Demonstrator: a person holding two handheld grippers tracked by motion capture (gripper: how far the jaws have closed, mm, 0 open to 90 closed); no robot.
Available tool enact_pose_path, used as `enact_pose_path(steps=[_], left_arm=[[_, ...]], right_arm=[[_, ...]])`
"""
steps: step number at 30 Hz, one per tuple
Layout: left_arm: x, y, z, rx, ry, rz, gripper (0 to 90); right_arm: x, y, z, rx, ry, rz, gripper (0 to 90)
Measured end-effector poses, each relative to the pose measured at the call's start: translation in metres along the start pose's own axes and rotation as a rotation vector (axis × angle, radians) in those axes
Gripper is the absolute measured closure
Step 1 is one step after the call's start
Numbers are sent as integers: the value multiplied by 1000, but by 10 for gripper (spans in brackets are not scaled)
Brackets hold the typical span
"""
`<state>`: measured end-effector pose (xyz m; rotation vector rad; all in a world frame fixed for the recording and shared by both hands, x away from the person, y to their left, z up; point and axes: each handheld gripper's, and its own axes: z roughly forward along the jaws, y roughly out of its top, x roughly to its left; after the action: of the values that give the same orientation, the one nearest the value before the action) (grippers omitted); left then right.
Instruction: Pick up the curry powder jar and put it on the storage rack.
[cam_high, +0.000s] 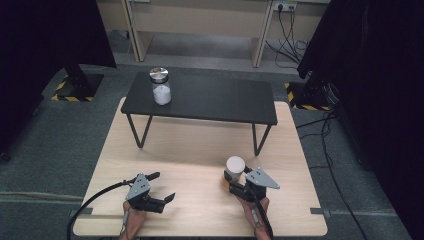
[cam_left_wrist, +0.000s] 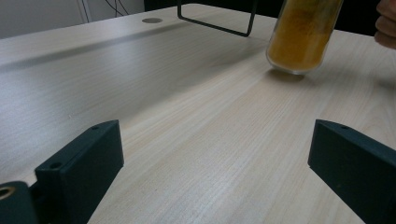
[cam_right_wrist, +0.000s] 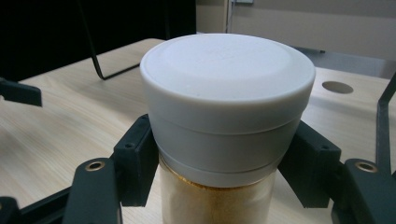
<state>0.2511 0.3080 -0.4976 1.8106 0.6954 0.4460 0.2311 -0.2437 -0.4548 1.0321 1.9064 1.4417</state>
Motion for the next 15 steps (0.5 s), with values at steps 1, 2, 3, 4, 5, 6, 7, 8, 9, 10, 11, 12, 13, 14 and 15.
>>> enact_pose_path(steps=[1, 2, 3, 4, 5, 6, 7, 8, 9, 10, 11, 12, 13, 14, 15], left_arm=[[0, 0, 0, 0, 0, 0, 25], [0, 0, 0, 0, 0, 0, 25], [0, 0, 0, 0, 0, 0, 25], [0, 0, 0, 0, 0, 0, 25], [0, 0, 0, 0, 0, 0, 25], [0, 0, 0, 0, 0, -1, 25], [0, 0, 0, 0, 0, 0, 25], [0, 0, 0, 1, 0, 0, 25], [0, 0, 0, 1, 0, -1, 25], [0, 0, 0, 1, 0, -1, 25], [0, 0, 0, 1, 0, -1, 25], [0, 0, 0, 1, 0, -1, 25], [0, 0, 0, 1, 0, -1, 25], [0, 0, 0, 1, 1, -1, 25], [0, 0, 0, 1, 1, -1, 25]], right_arm=[[0, 2, -1, -5, 3, 1, 353], [0, 7, -3, -10, 11, -5, 353], [0, 10, -4, -13, 16, -7, 353], [-1, 14, -5, -14, 23, -10, 353], [-1, 18, -7, -15, 31, -14, 353], [-1, 22, -7, -17, 36, -18, 353], [-1, 28, -8, -20, 46, -21, 353], [-1, 33, -9, -23, 56, -23, 353], [-1, 37, -9, -24, 62, -24, 354], [-1, 42, -10, -32, 72, -31, 353], [-1, 46, -10, -35, 78, -32, 354], [0, 52, -10, -43, 84, -41, 354], [2, 56, -10, -47, 86, -48, 354], [4, 62, -10, -56, 88, -64, 354], [6, 66, -9, -60, 88, -72, 354]])
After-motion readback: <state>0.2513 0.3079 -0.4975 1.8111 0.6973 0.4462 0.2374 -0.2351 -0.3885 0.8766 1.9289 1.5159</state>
